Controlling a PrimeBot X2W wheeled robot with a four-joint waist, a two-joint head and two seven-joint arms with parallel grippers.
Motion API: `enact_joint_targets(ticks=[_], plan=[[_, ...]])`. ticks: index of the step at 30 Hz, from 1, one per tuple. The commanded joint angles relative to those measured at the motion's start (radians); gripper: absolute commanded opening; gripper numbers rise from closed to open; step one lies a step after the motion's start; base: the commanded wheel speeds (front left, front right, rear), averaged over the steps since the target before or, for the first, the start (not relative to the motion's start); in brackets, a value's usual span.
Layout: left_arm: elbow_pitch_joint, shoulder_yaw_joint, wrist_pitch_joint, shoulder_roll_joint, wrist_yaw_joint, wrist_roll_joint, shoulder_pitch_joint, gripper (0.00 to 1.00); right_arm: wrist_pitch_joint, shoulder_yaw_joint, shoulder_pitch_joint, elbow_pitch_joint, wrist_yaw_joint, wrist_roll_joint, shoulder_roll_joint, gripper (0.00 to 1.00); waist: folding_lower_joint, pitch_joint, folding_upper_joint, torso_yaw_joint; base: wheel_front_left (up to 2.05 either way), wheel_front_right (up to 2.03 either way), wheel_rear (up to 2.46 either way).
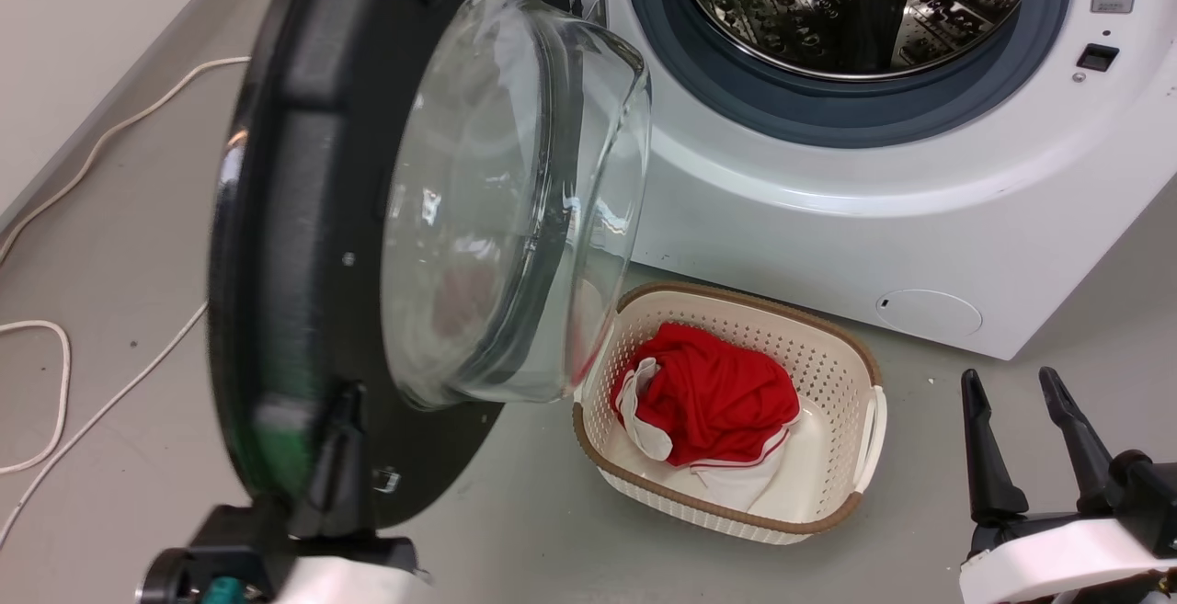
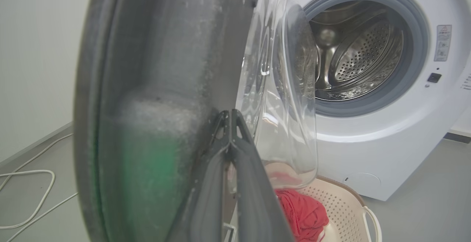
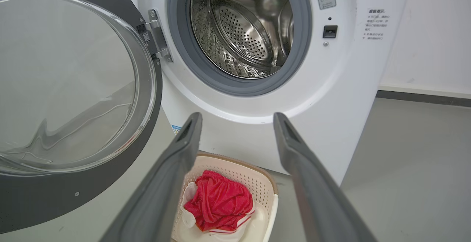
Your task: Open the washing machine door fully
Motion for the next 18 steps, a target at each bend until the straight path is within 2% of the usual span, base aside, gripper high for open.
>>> enact_joint_targets(ticks=[1, 5, 11, 14, 18], plan=[[0.022, 0.044, -0.007, 0.017, -0.008, -0.020, 0.005, 0.00, 0.004, -0.001, -0.009, -0.006, -0.001, -0.003, 0.002, 1.00, -0.0001, 0.002, 0.0000, 0.002, 0.00, 0.00, 0.00], [0.059, 0.128, -0.013, 0.017, -0.049, -0.058, -0.013, 0.00, 0.009, -0.004, -0.014, -0.013, -0.001, -0.006, 0.002, 1.00, -0.0001, 0.013, 0.0000, 0.001, 0.00, 0.00, 0.00], [0.112, 0.270, -0.015, -0.030, -0.111, -0.072, -0.054, 0.00, 0.017, -0.019, -0.021, -0.023, -0.001, -0.007, 0.002, 1.00, -0.0001, 0.038, 0.0000, -0.005, 0.00, 0.00, 0.00], [0.147, 0.340, -0.015, -0.056, -0.148, -0.068, -0.073, 0.00, 0.019, -0.023, -0.024, -0.024, -0.001, -0.005, 0.002, 1.00, -0.0001, 0.046, 0.0000, -0.010, 0.00, 0.00, 0.00], [0.211, 0.437, -0.016, -0.064, -0.209, -0.074, -0.111, 0.00, 0.020, -0.025, -0.026, -0.024, -0.001, -0.007, 0.002, 1.00, -0.0001, 0.054, 0.0000, -0.015, 0.00, 0.00, 0.00]])
